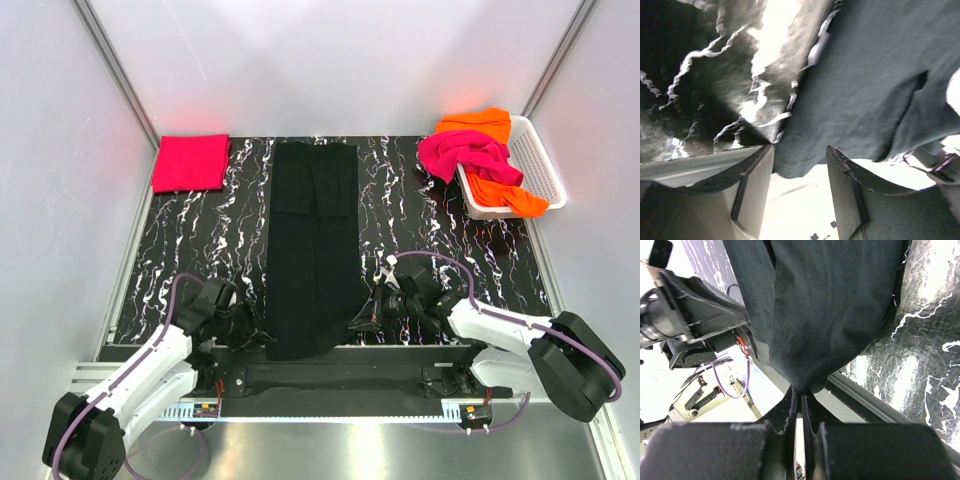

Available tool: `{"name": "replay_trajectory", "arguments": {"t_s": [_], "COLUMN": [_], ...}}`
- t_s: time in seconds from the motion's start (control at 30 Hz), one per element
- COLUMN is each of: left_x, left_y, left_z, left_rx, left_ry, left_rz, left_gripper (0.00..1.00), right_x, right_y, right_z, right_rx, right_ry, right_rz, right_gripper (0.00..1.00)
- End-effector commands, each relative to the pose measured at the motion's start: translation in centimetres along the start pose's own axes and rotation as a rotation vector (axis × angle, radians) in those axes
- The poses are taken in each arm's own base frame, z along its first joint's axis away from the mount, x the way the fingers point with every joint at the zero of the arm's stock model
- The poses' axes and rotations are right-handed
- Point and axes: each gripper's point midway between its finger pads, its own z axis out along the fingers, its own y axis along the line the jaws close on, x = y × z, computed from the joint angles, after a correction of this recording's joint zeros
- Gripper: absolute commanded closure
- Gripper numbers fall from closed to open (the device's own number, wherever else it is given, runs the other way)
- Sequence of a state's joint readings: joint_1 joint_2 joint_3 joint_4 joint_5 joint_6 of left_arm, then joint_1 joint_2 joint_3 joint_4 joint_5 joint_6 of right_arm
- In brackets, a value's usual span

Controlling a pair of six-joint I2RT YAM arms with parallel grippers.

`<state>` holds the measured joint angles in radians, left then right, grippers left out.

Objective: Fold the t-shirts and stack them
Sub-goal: Fold the tshirt

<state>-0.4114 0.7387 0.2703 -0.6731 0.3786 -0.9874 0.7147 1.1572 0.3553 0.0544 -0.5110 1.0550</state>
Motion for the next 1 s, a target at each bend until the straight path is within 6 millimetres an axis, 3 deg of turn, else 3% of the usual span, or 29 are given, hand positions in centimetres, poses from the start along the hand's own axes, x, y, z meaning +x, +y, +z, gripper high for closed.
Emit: {"name": "replay_trajectory", "arguments": {"t_s": [0.0, 0.2, 0.47, 0.67, 0.83, 0.97], "left_x": [1.2, 1.6, 1.4, 1.3, 0.7, 1.0], "left_y": [2.5, 3.8, 1.4, 1.6, 0.8, 1.4], "left_z": [0.4, 0.8, 1.6, 2.0, 1.7, 1.8], "left_rx": [-0.085, -0.166, 0.000, -0.019, -0.003, -0.026], "left_ry": [0.032, 0.046, 0.034, 0.039, 0.015, 0.030], "left_rz": [-0.033, -0.026, -0.020, 0.001, 0.030, 0.018], "left_gripper": [0.47, 0.48, 0.48, 0.49, 0.62, 0.75], "right_x": [-0.4, -0.5, -0.4, -0.4, -0.3, -0.3], "right_y": [1.0, 0.9, 0.7, 0.8, 0.5, 0.5], "right_z": [-0.3, -0.3, -0.3, -0.4, -0.4, -0.5], "right_rx": [-0.028, -0.030, -0.026, -0.031, -0.028, -0.032], "right_ry": [-0.002, 0.005, 0.009, 0.012, 0.016, 0.014], "right_rz": [-0.005, -0.008, -0.003, -0.008, -0.005, -0.007], "right_gripper": [0.99, 0.99, 1.00, 1.00, 1.00, 1.00]}}
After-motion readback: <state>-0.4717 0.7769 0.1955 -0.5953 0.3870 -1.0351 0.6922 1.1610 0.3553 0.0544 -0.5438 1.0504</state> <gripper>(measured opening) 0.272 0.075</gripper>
